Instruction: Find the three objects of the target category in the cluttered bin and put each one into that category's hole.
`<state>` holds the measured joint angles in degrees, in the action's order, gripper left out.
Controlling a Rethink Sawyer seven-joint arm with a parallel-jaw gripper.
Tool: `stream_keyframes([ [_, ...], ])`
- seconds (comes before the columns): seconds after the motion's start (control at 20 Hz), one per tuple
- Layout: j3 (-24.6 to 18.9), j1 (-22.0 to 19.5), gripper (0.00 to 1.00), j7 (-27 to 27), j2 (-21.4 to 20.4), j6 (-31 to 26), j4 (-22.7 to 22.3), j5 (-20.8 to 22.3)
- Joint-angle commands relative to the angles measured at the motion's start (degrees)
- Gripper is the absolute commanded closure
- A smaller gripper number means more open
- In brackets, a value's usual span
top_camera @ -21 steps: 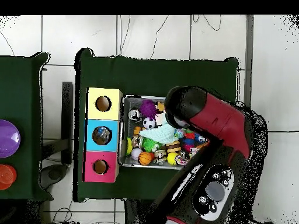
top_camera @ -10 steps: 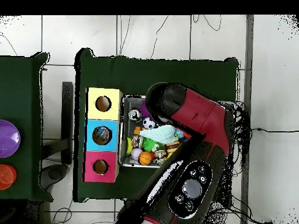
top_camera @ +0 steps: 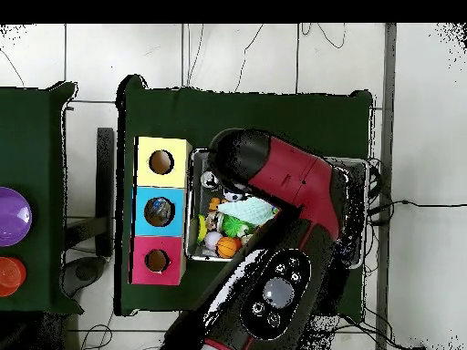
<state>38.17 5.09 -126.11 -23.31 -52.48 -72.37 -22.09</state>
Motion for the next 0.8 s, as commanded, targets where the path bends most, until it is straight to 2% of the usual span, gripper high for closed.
stream_keyframes([
  [0.05,-2.8,1.65,1.0,-18.9,2.44,-6.61,-0.13,-1.97],
  [0.8,-2.18,4.99,1.0,-28.35,2.86,-17.65,7.11,-2.53],
])
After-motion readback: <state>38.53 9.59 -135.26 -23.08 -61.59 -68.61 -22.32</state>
